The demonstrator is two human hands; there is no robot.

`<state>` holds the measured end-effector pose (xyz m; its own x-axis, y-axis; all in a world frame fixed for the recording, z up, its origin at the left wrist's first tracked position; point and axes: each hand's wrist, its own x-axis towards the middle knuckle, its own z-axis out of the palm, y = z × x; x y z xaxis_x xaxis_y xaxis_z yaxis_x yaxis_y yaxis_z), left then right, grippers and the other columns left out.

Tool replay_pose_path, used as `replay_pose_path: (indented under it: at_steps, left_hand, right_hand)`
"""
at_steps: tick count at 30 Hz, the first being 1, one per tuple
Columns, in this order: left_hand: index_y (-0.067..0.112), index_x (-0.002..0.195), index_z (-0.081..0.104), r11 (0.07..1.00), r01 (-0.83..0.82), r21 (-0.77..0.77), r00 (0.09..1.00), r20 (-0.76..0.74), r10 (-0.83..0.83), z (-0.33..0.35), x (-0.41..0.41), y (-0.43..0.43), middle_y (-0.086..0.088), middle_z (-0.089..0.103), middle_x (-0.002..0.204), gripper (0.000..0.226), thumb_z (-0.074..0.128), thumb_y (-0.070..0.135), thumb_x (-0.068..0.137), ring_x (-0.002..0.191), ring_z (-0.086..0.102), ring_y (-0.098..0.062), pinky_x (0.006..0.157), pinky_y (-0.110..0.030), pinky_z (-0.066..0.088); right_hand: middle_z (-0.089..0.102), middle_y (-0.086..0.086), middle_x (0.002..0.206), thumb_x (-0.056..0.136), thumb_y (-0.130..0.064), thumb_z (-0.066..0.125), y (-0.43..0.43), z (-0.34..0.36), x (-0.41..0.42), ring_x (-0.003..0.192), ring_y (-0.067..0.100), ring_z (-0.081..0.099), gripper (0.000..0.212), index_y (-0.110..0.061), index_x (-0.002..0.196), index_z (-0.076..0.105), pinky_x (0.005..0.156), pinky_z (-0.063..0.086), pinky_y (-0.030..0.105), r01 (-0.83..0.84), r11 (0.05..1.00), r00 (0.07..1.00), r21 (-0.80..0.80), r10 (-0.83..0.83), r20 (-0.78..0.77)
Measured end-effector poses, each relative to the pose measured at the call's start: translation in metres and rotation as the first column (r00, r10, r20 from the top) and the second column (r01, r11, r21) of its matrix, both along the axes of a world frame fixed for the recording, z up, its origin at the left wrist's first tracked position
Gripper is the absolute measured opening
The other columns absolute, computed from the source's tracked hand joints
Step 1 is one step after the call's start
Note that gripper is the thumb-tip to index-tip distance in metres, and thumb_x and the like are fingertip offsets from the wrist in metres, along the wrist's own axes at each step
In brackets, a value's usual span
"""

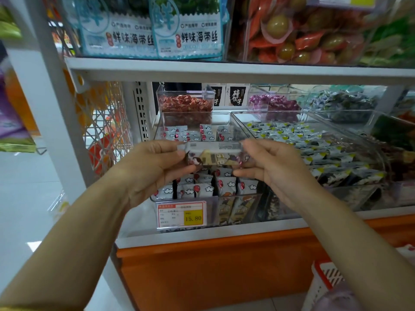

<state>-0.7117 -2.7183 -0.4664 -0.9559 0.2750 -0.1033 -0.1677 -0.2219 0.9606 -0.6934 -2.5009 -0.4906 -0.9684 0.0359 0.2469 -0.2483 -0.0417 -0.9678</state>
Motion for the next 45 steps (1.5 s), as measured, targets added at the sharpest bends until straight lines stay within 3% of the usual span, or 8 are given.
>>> replay_pose_path:
  at_steps: [4, 11, 16, 22, 31, 37, 41, 45]
  left_hand:
    - [-0.002, 0.096, 0.064, 0.965, -0.168, -0.200, 0.983, -0.103, 0.150, -0.007, -0.004, 0.013, -0.017, 0.071, 0.090, 0.020, 0.046, 0.008, 0.095, 0.077, 0.072, -0.019, 0.062, -0.019, 0.057]
    - [0.002, 0.115, 0.056, 0.931, -0.228, -0.286, 0.955, -0.254, 0.156, -0.004, -0.019, 0.032, -0.010, 0.066, 0.102, 0.024, 0.054, 0.012, 0.094, 0.089, 0.069, -0.020, 0.080, -0.030, 0.056]
    - [0.009, 0.133, 0.043, 0.516, -0.446, -0.732, 0.809, -0.576, -0.118, -0.008, -0.038, 0.031, -0.011, 0.052, 0.131, 0.041, 0.049, 0.022, 0.095, 0.113, 0.052, -0.024, 0.089, -0.028, 0.042]
    - [0.018, 0.144, 0.027, 0.120, -0.339, -0.933, 0.822, -0.355, -0.444, -0.031, -0.051, 0.033, -0.005, 0.022, 0.154, 0.052, 0.021, 0.042, 0.099, 0.143, 0.010, -0.023, 0.115, -0.049, 0.011]
    - [0.026, 0.150, 0.009, 0.070, -0.307, -0.949, 0.837, -0.304, -0.455, -0.039, -0.054, 0.033, -0.002, -0.004, 0.159, 0.059, 0.012, 0.051, 0.097, 0.145, -0.008, -0.018, 0.116, -0.049, -0.004]
    - [0.024, 0.150, 0.012, 0.077, -0.319, -0.945, 0.830, -0.318, -0.459, -0.041, -0.053, 0.032, -0.002, -0.003, 0.159, 0.060, 0.013, 0.051, 0.097, 0.145, -0.007, -0.018, 0.116, -0.048, -0.004]
    - [0.022, 0.150, 0.011, 0.096, -0.332, -0.939, 0.825, -0.338, -0.454, -0.038, -0.048, 0.031, -0.002, -0.001, 0.159, 0.059, 0.015, 0.049, 0.097, 0.145, -0.007, -0.018, 0.116, -0.048, -0.003]
    - [0.020, 0.150, 0.010, 0.096, -0.338, -0.936, 0.822, -0.344, -0.455, -0.036, -0.038, 0.032, -0.003, -0.002, 0.159, 0.058, 0.015, 0.047, 0.098, 0.145, -0.008, -0.018, 0.117, -0.047, -0.005]
  right_hand:
    - [0.073, -0.002, 0.088, 0.084, -0.018, 0.066, -0.011, 0.000, -0.005, 0.074, 0.013, 0.071, 0.034, -0.018, 0.117, 0.060, 0.065, 0.056, 0.020, 0.045, 0.985, 0.999, 0.169, -0.042, -0.021]
    - [0.066, 0.007, 0.081, 0.088, -0.006, 0.060, -0.021, 0.024, -0.050, 0.063, 0.010, 0.065, 0.004, -0.002, 0.089, 0.062, 0.057, 0.057, 0.020, 0.182, 0.966, 0.983, 0.183, -0.174, -0.060]
    - [0.062, 0.006, 0.094, 0.085, -0.011, 0.066, -0.027, 0.046, -0.117, 0.082, 0.022, 0.065, 0.014, -0.005, 0.096, 0.059, 0.071, 0.058, 0.036, 0.434, 0.818, 0.896, 0.378, -0.348, -0.275]
    - [0.061, 0.013, 0.109, 0.087, -0.012, 0.062, -0.041, 0.043, -0.177, 0.087, 0.017, 0.050, 0.020, -0.004, 0.105, 0.059, 0.069, 0.039, 0.024, 0.509, 0.564, 0.850, 0.650, -0.212, -0.482]
    - [0.055, 0.015, 0.113, 0.084, -0.013, 0.065, -0.066, 0.025, -0.209, 0.097, 0.025, 0.058, 0.021, -0.004, 0.101, 0.059, 0.087, 0.050, 0.034, 0.398, 0.229, 0.915, 0.888, -0.029, -0.402]
    - [0.056, 0.010, 0.115, 0.094, -0.018, 0.047, -0.066, 0.005, -0.216, 0.112, 0.029, 0.046, 0.021, -0.017, 0.111, 0.059, 0.099, 0.033, 0.043, 0.258, 0.045, 0.966, 0.965, 0.023, -0.259]
    - [0.057, 0.016, 0.115, 0.093, -0.009, 0.045, -0.055, 0.026, -0.208, 0.098, 0.028, 0.057, 0.017, -0.010, 0.107, 0.056, 0.085, 0.050, 0.039, 0.278, 0.181, 0.960, 0.943, -0.025, -0.278]
    - [0.063, 0.009, 0.113, 0.097, -0.011, 0.040, -0.038, 0.044, -0.154, 0.083, 0.021, 0.058, 0.024, -0.013, 0.116, 0.055, 0.058, 0.037, 0.025, 0.215, 0.398, 0.973, 0.892, -0.006, -0.232]
